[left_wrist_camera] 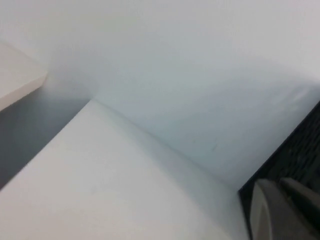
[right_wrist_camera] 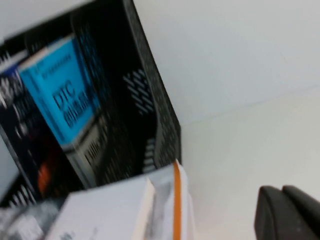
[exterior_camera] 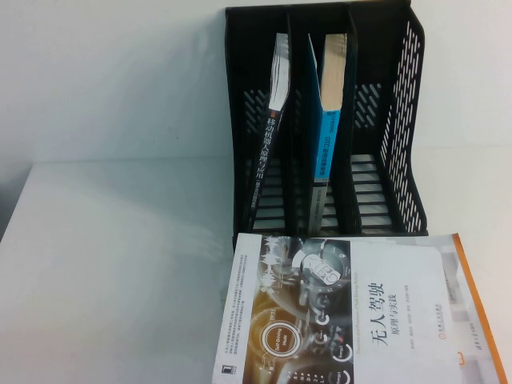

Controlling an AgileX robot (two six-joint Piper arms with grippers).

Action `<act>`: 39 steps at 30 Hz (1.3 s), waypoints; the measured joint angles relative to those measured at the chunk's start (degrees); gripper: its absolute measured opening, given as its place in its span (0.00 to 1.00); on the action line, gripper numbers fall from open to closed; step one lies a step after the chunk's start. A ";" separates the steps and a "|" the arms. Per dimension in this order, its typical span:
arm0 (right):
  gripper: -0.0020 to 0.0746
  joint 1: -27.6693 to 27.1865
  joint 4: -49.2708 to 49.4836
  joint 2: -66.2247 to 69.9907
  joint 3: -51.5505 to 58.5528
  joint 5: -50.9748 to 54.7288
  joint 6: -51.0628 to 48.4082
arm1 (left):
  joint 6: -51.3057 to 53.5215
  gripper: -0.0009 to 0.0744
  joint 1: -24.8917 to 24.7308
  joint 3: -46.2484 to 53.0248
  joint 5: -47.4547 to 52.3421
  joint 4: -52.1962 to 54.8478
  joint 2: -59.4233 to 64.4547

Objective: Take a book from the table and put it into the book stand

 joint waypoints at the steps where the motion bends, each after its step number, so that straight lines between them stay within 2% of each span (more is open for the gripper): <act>1: 0.02 0.00 2.55 0.00 0.00 -1.42 0.14 | -0.50 0.01 0.00 0.00 -1.17 -2.83 0.00; 9: 0.02 0.00 32.66 0.00 0.00 -6.58 0.16 | -7.06 0.01 0.00 0.00 -1.12 -26.53 0.00; 16: 0.02 0.00 39.13 0.00 -0.49 -8.76 -0.37 | -8.68 0.01 0.00 0.00 -3.45 -32.92 0.00; 20: 0.02 0.00 39.13 0.00 -6.35 -4.74 -8.46 | -8.41 0.01 0.00 -0.12 -0.51 -35.08 0.00; 23: 0.02 0.00 39.13 0.00 -12.56 -2.13 -18.80 | -0.69 0.01 0.00 -3.42 2.87 -34.68 0.00; 26: 0.02 0.00 39.13 0.00 -18.55 -1.14 -27.30 | 13.76 0.01 0.00 -9.97 4.19 -34.56 0.00; 31: 0.02 0.00 39.13 1.42 -25.39 -2.32 -32.38 | 33.32 0.01 0.00 -19.70 6.08 -34.49 0.06; 36: 0.02 0.00 39.13 11.72 -29.44 -2.94 -38.24 | 42.10 0.01 -0.43 -25.68 11.79 -33.01 6.28; 39: 0.02 0.00 38.59 19.75 -31.57 -2.11 -43.42 | 43.76 0.01 -2.08 -27.45 13.80 -30.23 11.40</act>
